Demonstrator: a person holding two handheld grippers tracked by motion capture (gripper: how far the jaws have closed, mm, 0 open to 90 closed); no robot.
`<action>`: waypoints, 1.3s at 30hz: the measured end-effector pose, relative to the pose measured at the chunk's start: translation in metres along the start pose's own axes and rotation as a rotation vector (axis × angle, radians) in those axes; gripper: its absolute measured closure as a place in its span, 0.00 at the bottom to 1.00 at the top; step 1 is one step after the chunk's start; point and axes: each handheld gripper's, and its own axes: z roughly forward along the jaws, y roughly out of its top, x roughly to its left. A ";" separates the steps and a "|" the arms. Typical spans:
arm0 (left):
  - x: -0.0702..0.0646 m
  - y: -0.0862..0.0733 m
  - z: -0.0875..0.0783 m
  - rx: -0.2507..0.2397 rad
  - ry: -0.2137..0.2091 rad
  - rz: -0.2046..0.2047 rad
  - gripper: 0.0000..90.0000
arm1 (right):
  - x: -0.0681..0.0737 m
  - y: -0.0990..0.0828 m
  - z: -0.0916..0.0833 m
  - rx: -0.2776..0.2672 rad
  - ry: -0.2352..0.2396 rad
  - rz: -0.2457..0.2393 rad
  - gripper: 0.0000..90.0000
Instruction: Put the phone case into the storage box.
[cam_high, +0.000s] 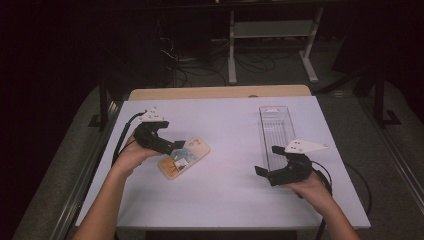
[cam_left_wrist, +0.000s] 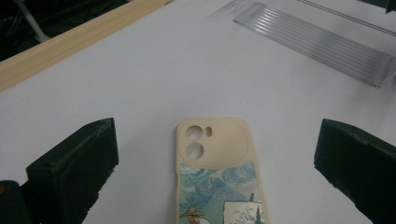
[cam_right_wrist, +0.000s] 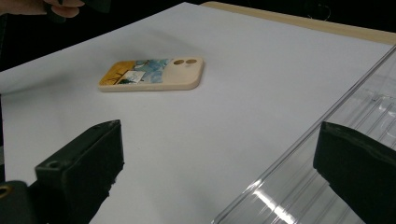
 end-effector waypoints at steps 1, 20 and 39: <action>0.000 0.000 0.000 -0.010 0.003 -0.007 0.00 | 0.000 0.000 0.000 -0.001 -0.001 -0.001 0.02; -0.004 -0.003 0.003 0.008 0.002 -0.017 0.00 | -0.001 0.000 0.000 -0.002 -0.002 0.002 0.02; -0.008 -0.023 0.011 0.063 0.012 -0.023 0.00 | 0.000 0.000 0.000 -0.002 -0.003 0.003 0.02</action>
